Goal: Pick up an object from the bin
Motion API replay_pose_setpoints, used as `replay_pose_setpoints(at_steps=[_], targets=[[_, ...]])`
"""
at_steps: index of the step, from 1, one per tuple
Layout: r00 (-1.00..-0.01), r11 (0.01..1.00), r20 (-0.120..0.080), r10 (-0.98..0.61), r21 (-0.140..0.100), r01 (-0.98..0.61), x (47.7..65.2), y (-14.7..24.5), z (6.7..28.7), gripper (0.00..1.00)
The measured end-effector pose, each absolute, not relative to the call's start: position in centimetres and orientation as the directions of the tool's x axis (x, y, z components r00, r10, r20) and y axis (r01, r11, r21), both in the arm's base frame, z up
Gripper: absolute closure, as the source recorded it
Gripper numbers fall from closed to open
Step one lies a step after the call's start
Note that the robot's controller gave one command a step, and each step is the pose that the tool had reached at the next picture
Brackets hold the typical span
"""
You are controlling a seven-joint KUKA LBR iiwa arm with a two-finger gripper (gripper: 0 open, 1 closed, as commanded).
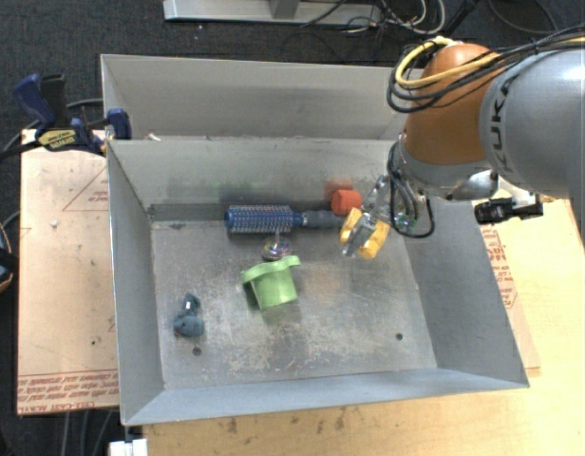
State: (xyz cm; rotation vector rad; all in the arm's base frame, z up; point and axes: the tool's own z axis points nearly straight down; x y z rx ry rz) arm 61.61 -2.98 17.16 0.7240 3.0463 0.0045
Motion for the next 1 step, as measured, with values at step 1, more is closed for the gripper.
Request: replay_pose_setpoints(at_steps=[1], targets=[[-0.894,0.894,-0.003,0.448,0.002,0.448,61.71,-2.94,18.00,1.00]])
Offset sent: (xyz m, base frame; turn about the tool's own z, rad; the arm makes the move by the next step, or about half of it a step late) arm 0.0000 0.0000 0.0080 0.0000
